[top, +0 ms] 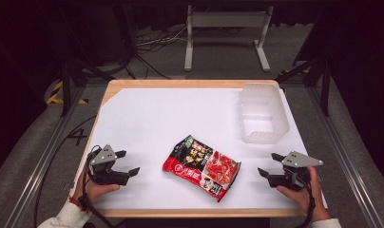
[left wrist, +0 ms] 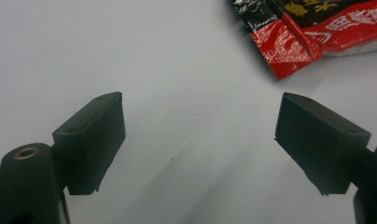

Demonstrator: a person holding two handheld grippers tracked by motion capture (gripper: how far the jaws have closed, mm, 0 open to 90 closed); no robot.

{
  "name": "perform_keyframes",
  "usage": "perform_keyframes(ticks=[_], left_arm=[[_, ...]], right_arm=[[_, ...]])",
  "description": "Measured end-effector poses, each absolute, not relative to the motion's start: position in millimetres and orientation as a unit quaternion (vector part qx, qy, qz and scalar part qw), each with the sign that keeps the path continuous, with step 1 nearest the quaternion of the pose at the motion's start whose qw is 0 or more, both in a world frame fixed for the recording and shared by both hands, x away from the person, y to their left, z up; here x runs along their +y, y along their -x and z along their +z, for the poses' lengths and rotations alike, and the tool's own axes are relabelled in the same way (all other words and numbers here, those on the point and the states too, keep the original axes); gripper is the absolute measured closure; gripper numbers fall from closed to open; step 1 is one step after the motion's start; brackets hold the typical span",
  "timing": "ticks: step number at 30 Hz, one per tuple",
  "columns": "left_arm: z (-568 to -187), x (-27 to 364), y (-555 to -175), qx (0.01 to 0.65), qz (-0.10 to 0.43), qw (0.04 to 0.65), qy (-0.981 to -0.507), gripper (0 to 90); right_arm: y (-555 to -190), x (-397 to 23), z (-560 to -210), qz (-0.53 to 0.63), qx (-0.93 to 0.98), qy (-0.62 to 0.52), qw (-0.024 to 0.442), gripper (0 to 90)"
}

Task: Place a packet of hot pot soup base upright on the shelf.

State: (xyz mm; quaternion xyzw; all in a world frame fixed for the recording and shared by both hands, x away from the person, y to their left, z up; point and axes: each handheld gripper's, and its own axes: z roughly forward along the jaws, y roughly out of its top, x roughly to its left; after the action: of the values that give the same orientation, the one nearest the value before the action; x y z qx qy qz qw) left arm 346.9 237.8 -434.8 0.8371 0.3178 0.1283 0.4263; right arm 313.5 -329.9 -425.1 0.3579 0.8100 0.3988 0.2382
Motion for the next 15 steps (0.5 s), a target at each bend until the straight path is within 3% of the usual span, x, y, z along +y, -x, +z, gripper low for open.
perform_keyframes(ticks=[9, 12, 15], left_arm=[[-435.8, 219.6, -336.9, 0.303, 0.076, 0.425, -0.849, 19.7], [-437.1, 212.8, -332.8, 0.284, 0.053, 0.417, -0.862, 27.6], [-437.2, 202.5, -327.8, 0.281, 0.058, 0.409, -0.866, 41.4]], right_arm=[[-322.0, -321.7, -422.5, 0.401, 0.812, -0.354, 0.233, 25.4], [-327.7, -315.4, -418.9, 0.406, 0.814, -0.345, 0.231, 26.4], [-339.2, -301.8, -415.2, 0.408, 0.823, -0.328, 0.219, 27.2]])
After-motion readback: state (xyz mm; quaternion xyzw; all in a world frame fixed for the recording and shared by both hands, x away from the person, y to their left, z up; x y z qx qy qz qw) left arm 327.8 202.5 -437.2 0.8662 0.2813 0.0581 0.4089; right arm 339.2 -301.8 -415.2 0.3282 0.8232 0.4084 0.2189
